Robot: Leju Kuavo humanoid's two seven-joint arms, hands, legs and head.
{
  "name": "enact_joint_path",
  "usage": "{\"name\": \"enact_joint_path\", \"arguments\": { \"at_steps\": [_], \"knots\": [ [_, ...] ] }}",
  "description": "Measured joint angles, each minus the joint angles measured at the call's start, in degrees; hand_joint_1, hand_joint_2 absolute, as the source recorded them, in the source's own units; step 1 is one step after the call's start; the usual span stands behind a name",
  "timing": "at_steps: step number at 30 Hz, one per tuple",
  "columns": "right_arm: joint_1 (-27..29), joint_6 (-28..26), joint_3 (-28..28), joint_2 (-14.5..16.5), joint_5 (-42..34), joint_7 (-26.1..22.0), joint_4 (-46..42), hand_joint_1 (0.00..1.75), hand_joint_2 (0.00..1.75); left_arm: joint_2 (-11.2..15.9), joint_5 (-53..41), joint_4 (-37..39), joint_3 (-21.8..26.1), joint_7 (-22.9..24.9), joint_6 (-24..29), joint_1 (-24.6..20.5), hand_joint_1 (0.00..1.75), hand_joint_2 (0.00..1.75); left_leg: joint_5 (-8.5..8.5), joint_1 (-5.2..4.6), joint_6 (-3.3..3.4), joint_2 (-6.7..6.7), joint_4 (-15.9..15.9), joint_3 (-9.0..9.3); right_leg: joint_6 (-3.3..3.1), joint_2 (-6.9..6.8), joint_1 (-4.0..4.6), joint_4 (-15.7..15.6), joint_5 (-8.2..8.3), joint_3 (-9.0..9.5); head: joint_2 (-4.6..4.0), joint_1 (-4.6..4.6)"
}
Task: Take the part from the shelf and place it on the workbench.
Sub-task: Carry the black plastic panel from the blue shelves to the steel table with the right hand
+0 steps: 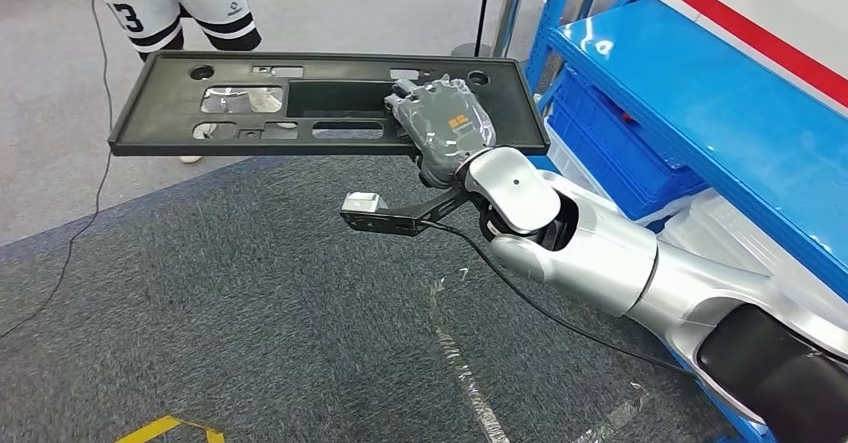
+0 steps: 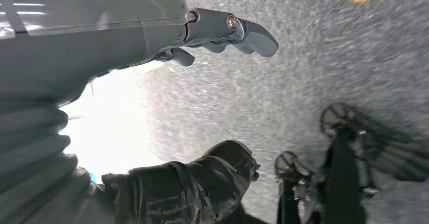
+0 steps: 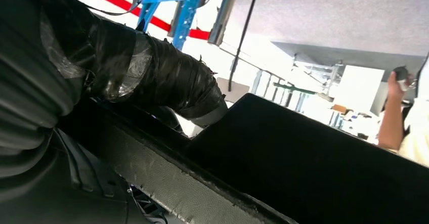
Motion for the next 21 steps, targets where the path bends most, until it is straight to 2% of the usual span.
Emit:
{"name": "enact_joint_path", "arguments": {
  "at_steps": [1, 3, 4, 5, 7, 8, 10, 11, 12, 13, 14, 15, 16, 18, 19, 20, 21],
  "knots": [
    [-0.01, 0.0, -0.01, -0.17, -0.02, 0.09, 0.12, 1.75, 1.75, 0.0, -0.02, 0.0, 0.0, 0.01, 0.02, -0.01, 0.0, 1.75, 0.0, -0.1, 0.0, -0.85, 0.06, 0.03, -0.41, 0.46, 0.11, -3.34, 2.28, 1.24, 0.0, 0.01],
    [-0.19, 0.02, -0.02, -0.44, -0.04, 0.19, 0.32, 1.75, 1.75, -0.11, -0.08, 0.0, 0.0, 0.03, -0.08, -0.04, 0.0, 1.75, 0.05, -0.13, -0.07, -2.32, 0.16, -0.14, -1.29, 3.04, 0.17, -11.06, 6.02, 4.33, 0.0, -0.09],
    [-0.26, 0.03, -0.02, -0.57, -0.05, 0.21, 0.4, 1.75, 1.75, -0.17, -0.11, 0.0, 0.0, 0.05, -0.15, -0.07, 0.0, 1.75, 0.15, -0.06, -0.23, -2.9, 0.19, -0.36, -1.47, 4.12, 0.18, -13.55, 6.85, 5.41, 0.0, -0.11],
    [-0.27, 0.03, -0.02, -0.63, -0.07, 0.21, 0.47, 1.75, 1.75, -0.22, -0.13, 0.0, 0.0, 0.09, -0.21, -0.05, 0.0, 1.75, 0.32, 0.11, -0.47, -3.5, 0.11, -0.62, -1.52, 4.72, 0.19, -14.7, 6.98, 5.91, 0.0, -0.14],
    [-0.22, 0.04, -0.02, -0.68, -0.09, 0.21, 0.53, 1.75, 1.75, -0.17, -0.18, 0.01, -0.01, 0.16, -0.22, 0.05, 0.0, 1.75, 0.73, 0.3, -1.18, -4.75, -0.21, -0.92, -1.38, 3.62, 0.08, -15.42, 7.04, 6.38, 0.0, 0.05],
    [-0.19, 0.05, -0.02, -0.66, -0.09, 0.22, 0.55, 1.75, 1.75, -0.2, -0.25, 0.02, -0.02, 0.2, -0.21, 0.16, 0.0, 1.75, 0.62, 0.16, -1.49, -4.38, -0.13, -1.08, -1.4, 2.89, -0.09, -15.87, 7.21, 6.66, 0.0, 0.06],
    [-0.29, 0.08, -0.02, -0.64, -0.1, 0.3, 0.6, 1.75, 1.75, -0.27, -0.39, 0.04, -0.02, 0.32, -0.17, 0.17, 0.0, 1.75, -1.4, -0.2, -1.99, -1.22, 2.96, -2.57, -1.58, 1.27, -0.42, -16.71, 7.51, 7.25, 0.0, -0.2],
    [-0.31, 0.1, -0.02, -0.65, -0.1, 0.33, 0.65, 1.75, 1.75, -0.37, -0.46, 0.04, -0.02, 0.34, -0.17, 0.11, 0.0, 1.75, -3.14, -0.23, -2.22, 0.9, 6.18, -4.03, -1.68, 0.5, -0.25, -16.82, 7.53, 7.39, 0.0, -0.39],
    [-0.28, 0.11, -0.02, -0.67, -0.1, 0.35, 0.73, 1.75, 1.75, -0.4, -0.48, 0.04, -0.03, 0.35, -0.17, 0.02, 0.0, 1.75, -4.93, -0.11, -2.44, 2.2, 9.97, -5.72, -1.8, -0.33, -0.14, -16.81, 7.49, 7.42, 0.0, -0.5],
    [-0.14, 0.12, -0.02, -0.68, -0.1, 0.35, 0.82, 1.75, 1.75, -0.44, -0.5, 0.04, -0.03, 0.3, -0.19, -0.04, 0.0, 1.75, -6.16, 0.01, -2.64, 2.81, 13.28, -7.2, -1.86, -1.16, -0.04, -16.75, 7.43, 7.41, 0.0, -0.5],
    [0.06, 0.13, -0.02, -0.68, -0.1, 0.35, 0.91, 1.75, 1.75, -0.48, -0.49, 0.04, -0.04, 0.23, -0.2, -0.07, 0.0, 1.75, -6.49, 0.1, -2.79, 3.08, 15.01, -7.89, -1.9, -1.99, 0.02, -16.67, 7.34, 7.4, 0.0, -0.54],
    [0.24, 0.12, -0.02, -0.67, -0.1, 0.33, 1.0, 1.75, 1.75, -0.51, -0.48, 0.04, -0.04, 0.15, -0.21, -0.06, 0.0, 1.75, -5.83, 0.16, -2.88, 3.24, 14.64, -7.47, -1.89, -2.77, 0.05, -16.6, 7.24, 7.4, 0.0, -0.54],
    [0.33, 0.11, -0.02, -0.66, -0.1, 0.3, 1.07, 1.75, 1.75, -0.53, -0.46, 0.04, -0.04, 0.08, -0.21, -0.05, 0.0, 1.75, -4.42, 0.2, -2.89, 3.49, 12.28, -6.02, -1.82, -3.48, 0.07, -16.5, 7.12, 7.42, 0.0, -0.55],
    [0.29, 0.07, -0.02, -0.63, -0.1, 0.22, 1.13, 1.75, 1.75, -0.54, -0.39, 0.05, -0.04, 0.02, -0.16, -0.05, 0.0, 1.75, -1.6, -0.18, -2.57, 5.34, 4.38, -1.5, -1.49, -4.74, 0.25, -16.29, 6.8, 7.48, 0.0, -0.57],
    [0.23, 0.05, -0.02, -0.62, -0.1, 0.21, 1.18, 1.75, 1.75, -0.54, -0.35, 0.05, -0.04, 0.07, -0.13, -0.11, 0.0, 1.75, -0.93, -0.45, -2.18, 6.11, 1.54, 0.04, -1.26, -5.28, 0.4, -16.17, 6.66, 7.47, 0.0, -0.53],
    [0.21, 0.05, -0.02, -0.62, -0.1, 0.19, 1.24, 1.75, 1.75, -0.54, -0.28, 0.05, -0.04, 0.18, -0.1, -0.12, 0.0, 1.75, -0.73, -0.74, -1.77, 6.6, -0.14, 0.85, -1.02, -5.81, 0.58, -16.07, 6.55, 7.45, 0.0, -0.52],
    [0.2, 0.05, -0.02, -0.61, -0.1, 0.16, 1.31, 1.75, 1.75, -0.54, -0.2, 0.05, -0.04, 0.29, -0.09, -0.13, 0.0, 1.75, -0.81, -1.0, -1.38, 6.43, -0.37, 0.87, -0.82, -6.3, 0.73, -16.08, 6.52, 7.42, 0.0, -0.52]
  ]
}}
